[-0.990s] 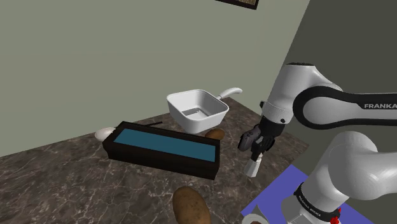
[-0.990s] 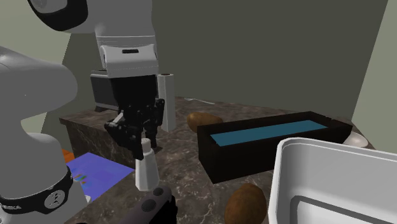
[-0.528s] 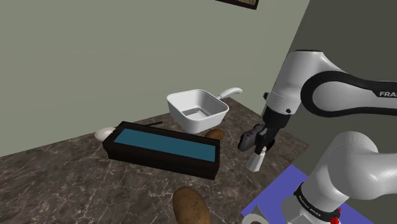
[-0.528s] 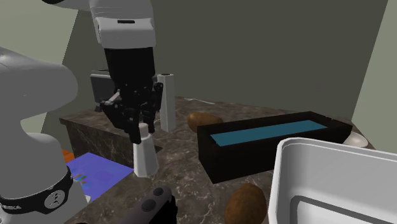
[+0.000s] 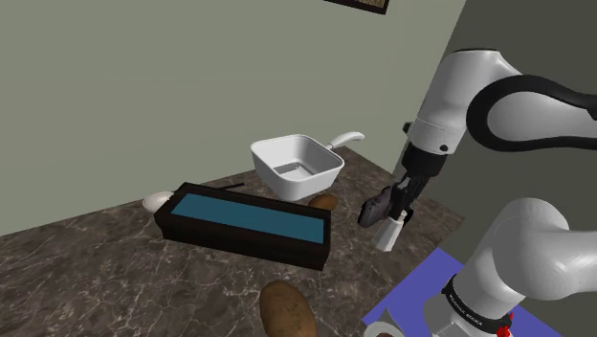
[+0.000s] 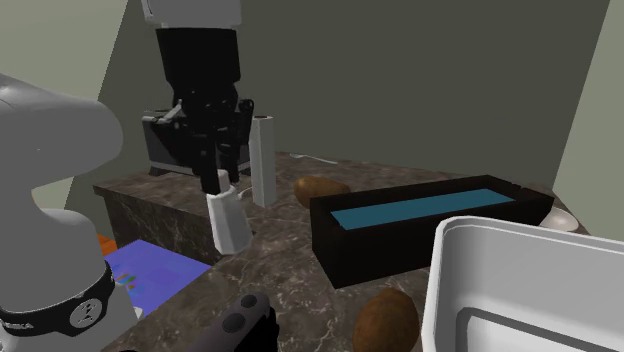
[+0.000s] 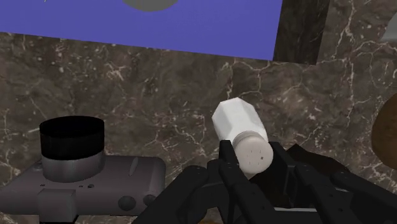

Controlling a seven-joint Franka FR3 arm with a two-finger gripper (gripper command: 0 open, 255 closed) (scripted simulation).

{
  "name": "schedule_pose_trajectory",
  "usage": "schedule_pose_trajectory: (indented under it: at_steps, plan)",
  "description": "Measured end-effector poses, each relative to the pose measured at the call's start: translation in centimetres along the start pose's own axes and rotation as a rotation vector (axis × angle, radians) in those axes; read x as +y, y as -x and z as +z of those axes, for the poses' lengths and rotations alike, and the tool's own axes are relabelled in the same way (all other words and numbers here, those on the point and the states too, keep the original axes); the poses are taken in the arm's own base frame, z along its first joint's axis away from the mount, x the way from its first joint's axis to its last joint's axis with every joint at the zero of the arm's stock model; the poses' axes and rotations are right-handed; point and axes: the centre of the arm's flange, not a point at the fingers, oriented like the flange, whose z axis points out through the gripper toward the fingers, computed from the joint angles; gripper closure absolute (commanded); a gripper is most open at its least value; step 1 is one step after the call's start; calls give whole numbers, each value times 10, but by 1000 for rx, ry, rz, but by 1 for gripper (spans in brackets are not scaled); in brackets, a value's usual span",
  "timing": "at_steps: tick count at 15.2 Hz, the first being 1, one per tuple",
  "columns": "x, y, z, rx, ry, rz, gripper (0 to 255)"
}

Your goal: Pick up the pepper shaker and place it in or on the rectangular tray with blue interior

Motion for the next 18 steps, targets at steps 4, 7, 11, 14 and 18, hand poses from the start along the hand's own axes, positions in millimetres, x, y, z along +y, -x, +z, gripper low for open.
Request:
schedule_pose_trajectory:
  at_steps: [4, 7, 11, 14, 18]
  plan:
    - [-2, 0, -22, 0, 0, 0, 255]
    - [-3, 1, -38, 0, 0, 0, 255]
    - [-6, 1, -58, 0, 0, 0, 255]
    - [-8, 2, -75, 0, 0, 0, 255]
    - [-20, -8, -90, 0, 1, 0, 255]
